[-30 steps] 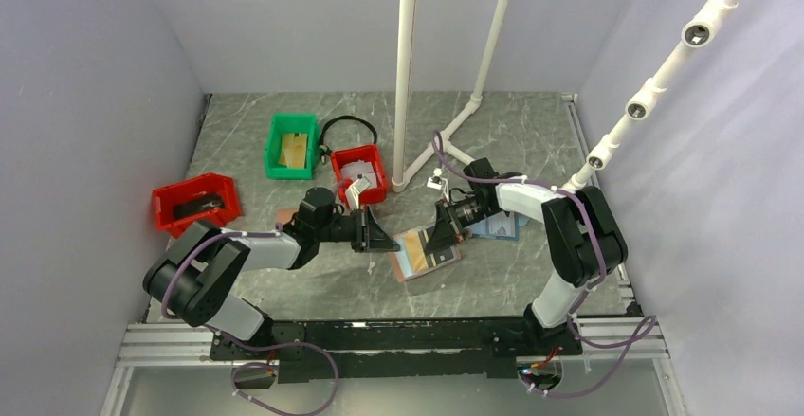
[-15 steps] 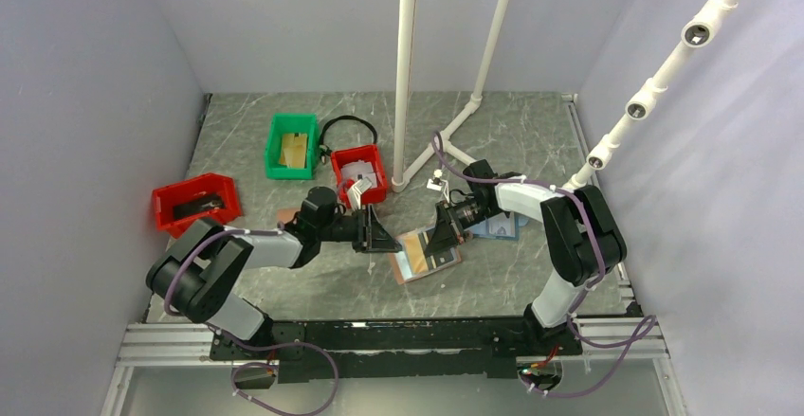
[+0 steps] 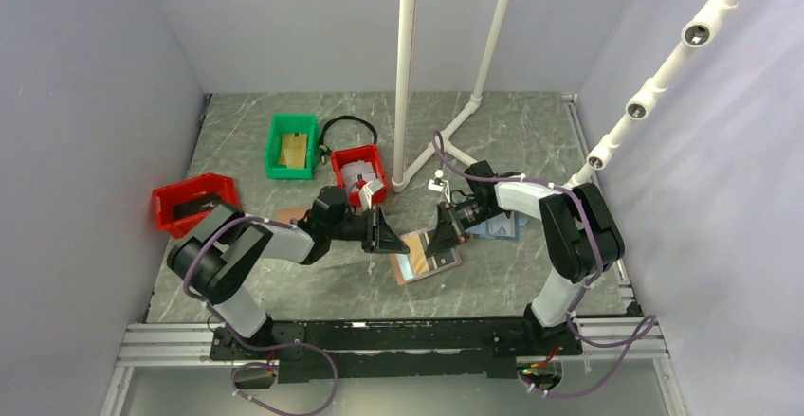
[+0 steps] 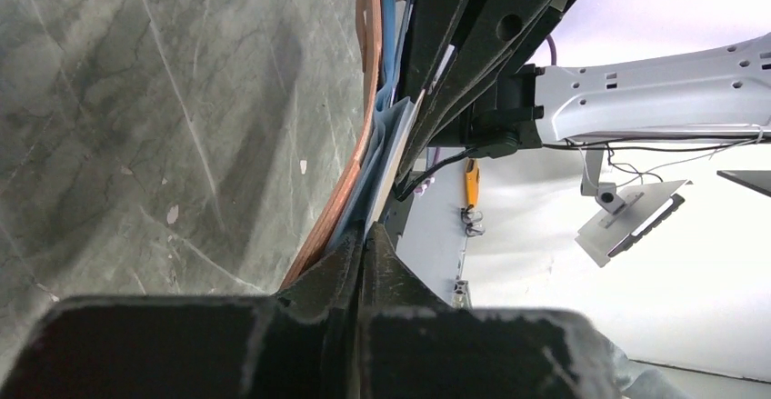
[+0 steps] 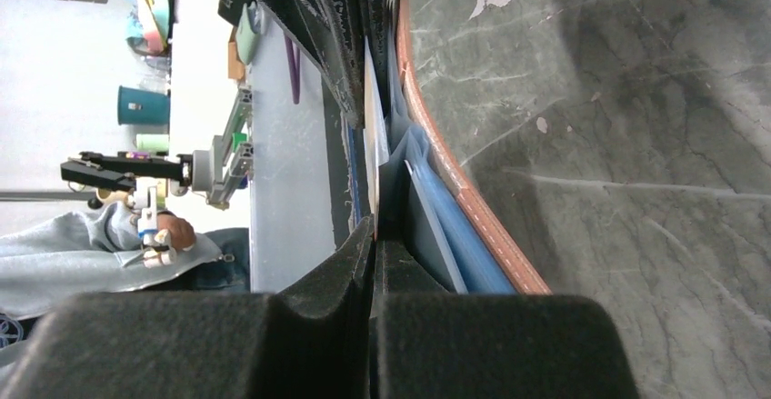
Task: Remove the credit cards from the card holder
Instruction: Remove the credit card from the card holder.
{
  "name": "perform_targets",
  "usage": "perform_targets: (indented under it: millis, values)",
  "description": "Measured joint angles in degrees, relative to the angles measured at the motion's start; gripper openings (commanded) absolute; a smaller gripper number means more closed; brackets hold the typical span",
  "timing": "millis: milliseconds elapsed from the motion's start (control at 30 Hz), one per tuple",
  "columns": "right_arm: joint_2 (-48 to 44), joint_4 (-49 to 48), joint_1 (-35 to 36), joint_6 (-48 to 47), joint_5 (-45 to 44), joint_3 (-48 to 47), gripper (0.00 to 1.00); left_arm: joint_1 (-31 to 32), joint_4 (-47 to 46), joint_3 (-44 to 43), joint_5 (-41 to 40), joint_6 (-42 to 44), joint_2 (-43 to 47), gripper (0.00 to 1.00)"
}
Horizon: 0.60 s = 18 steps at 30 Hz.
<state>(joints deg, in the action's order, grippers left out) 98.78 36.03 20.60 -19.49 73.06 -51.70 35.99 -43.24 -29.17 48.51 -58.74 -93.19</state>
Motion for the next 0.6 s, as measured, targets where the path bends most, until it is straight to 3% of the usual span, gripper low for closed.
perform_targets:
  millis: [333, 600]
  values:
    - [0.63, 2.32, 0.48, -3.98, 1.05, -0.81, 0.0, -1.64, -6.29, 2.16, 3.48, -2.16, -1.38, 0.0]
    - [1.36, 3.93, 0.87, -8.02, 3.34, -2.08, 0.0, -3.02, 1.25, 1.07, 5.29, 2.29, 2.43, 0.0]
